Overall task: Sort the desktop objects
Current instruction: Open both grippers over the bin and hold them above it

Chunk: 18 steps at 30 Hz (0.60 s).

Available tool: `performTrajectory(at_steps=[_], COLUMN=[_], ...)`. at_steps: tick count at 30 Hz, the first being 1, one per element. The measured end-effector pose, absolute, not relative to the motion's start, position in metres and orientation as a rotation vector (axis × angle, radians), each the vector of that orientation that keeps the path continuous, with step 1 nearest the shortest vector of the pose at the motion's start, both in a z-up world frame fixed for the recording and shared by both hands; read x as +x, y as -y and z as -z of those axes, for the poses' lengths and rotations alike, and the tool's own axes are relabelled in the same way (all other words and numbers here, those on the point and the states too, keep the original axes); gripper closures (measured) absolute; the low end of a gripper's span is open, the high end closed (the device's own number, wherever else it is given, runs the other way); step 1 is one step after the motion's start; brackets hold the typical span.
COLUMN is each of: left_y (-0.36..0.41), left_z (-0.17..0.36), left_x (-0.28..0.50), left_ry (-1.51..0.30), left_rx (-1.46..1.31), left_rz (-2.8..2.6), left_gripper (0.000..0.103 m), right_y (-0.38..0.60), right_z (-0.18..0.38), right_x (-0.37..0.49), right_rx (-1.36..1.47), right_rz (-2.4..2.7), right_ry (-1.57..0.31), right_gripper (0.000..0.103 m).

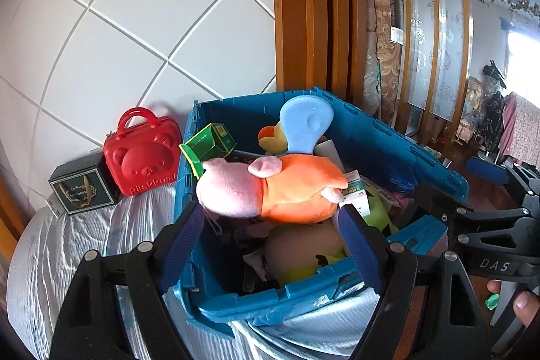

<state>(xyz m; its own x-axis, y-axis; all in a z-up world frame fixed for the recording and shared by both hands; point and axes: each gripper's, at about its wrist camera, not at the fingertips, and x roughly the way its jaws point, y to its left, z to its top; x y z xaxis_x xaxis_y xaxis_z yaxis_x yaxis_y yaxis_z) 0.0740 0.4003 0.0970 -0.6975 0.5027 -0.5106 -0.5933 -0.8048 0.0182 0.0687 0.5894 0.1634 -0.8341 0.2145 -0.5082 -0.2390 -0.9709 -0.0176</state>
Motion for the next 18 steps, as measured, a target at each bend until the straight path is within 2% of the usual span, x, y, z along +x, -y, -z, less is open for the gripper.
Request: performTrajectory(at_steps=[18], left_y=[-0.3974], left_z=[-0.0909], left_x=[0.0801], left_ry=[-0.227], left_rx=[-0.704], left_rz=[-2.4], left_gripper=[0.021], right_y=[-0.5913], right_z=[-0.1531], right_x=[0.0729], right_rx=[-0.848], right_rz=[-2.766], right_ry=[-0.044], right_gripper=[0.0])
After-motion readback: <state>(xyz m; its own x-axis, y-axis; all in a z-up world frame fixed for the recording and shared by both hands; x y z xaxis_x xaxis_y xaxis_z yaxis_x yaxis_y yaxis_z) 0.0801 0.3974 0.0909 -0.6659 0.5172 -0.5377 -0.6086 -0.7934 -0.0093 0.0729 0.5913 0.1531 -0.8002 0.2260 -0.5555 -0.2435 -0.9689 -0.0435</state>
